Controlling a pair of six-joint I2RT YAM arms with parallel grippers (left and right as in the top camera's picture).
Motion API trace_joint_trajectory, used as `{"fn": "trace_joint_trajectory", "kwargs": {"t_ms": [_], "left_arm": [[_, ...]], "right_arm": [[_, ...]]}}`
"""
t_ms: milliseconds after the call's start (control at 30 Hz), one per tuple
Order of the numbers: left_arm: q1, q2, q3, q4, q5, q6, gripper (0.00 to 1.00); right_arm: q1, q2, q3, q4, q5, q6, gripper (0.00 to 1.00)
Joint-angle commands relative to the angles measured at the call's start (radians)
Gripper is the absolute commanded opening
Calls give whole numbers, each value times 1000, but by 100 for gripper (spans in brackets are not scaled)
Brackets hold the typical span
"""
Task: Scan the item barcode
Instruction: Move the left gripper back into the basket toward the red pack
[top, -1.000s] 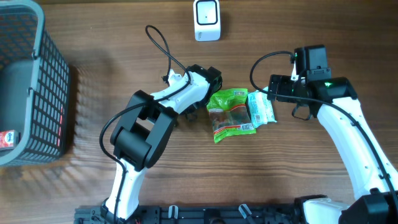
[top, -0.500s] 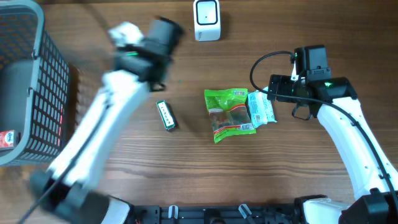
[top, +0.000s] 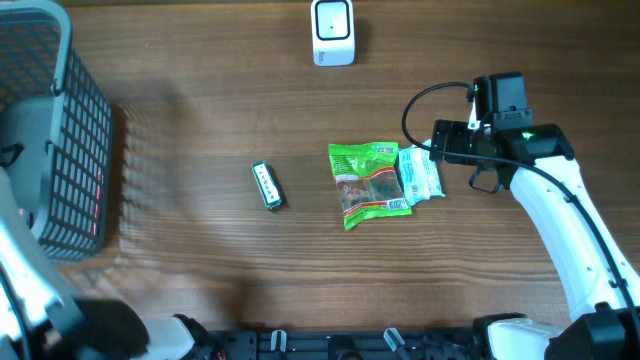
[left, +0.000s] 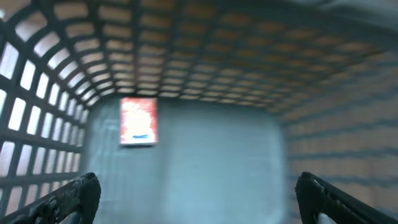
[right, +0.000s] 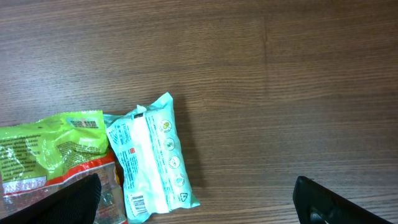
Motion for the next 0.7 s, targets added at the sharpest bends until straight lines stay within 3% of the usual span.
{"fn": "trace_joint_trajectory", "kwargs": {"t_ms": [0, 267, 667], "left_arm": [[78, 143, 1, -38, 43, 10, 100], [150, 406, 1, 2, 43, 10, 100], [193, 563, -25, 81, 28, 9, 100]], "right_arm": [[2, -7, 12, 3, -5, 15, 100], [2, -7, 12, 3, -5, 15, 100], [2, -7, 12, 3, -5, 15, 100]]}}
